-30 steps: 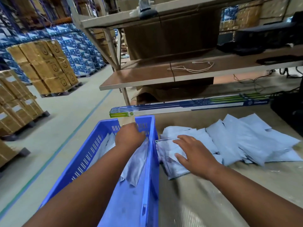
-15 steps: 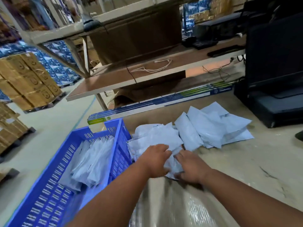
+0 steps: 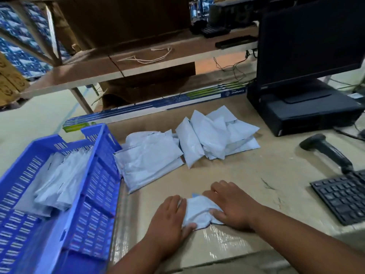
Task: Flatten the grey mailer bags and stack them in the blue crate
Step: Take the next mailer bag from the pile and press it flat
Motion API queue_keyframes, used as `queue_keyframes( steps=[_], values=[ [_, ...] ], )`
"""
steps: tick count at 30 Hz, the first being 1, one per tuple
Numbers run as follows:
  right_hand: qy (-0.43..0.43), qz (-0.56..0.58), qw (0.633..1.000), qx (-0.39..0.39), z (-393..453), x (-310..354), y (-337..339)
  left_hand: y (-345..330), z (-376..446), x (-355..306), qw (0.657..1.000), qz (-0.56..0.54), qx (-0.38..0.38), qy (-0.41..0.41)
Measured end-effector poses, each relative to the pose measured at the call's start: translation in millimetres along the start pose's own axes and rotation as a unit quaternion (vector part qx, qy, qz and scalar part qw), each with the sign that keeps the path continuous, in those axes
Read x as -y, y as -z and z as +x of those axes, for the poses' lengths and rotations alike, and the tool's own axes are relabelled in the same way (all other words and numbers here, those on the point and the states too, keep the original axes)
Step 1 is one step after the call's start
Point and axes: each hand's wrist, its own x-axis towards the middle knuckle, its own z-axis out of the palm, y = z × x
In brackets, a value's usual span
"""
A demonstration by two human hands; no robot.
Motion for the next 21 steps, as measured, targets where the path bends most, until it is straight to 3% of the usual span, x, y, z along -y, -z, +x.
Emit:
queue_keyframes(
  steps=[2,6,8,14,21],
  values=[
    [0.001,0.012,1.000,-0.016,-6.5,-6.3,2.4,2.4,-1.2,-3.3,1.000,0.002,-0.013,0.001],
    [-0.052,0.020,0.988,-0.145,2.3,-0.6,10.2,13.6,15.8,-12.4,0.998,-0.015,-0.062,0.026],
    [-0.060,-0.004,0.983,-0.171,12.5,13.8,14.9,15.7,27.6,-23.4,0.997,-0.021,-0.073,0.029],
    [-0.106,-0.041,0.990,-0.085,16.9,28.6,-15.5,-9.1,44.6,-55.1,0.999,-0.042,-0.002,0.028],
    [-0.118,-0.069,0.990,-0.013,-9.9,10.9,-51.5,-21.8,41.6,-69.2,0.999,0.031,0.030,0.019]
  ],
)
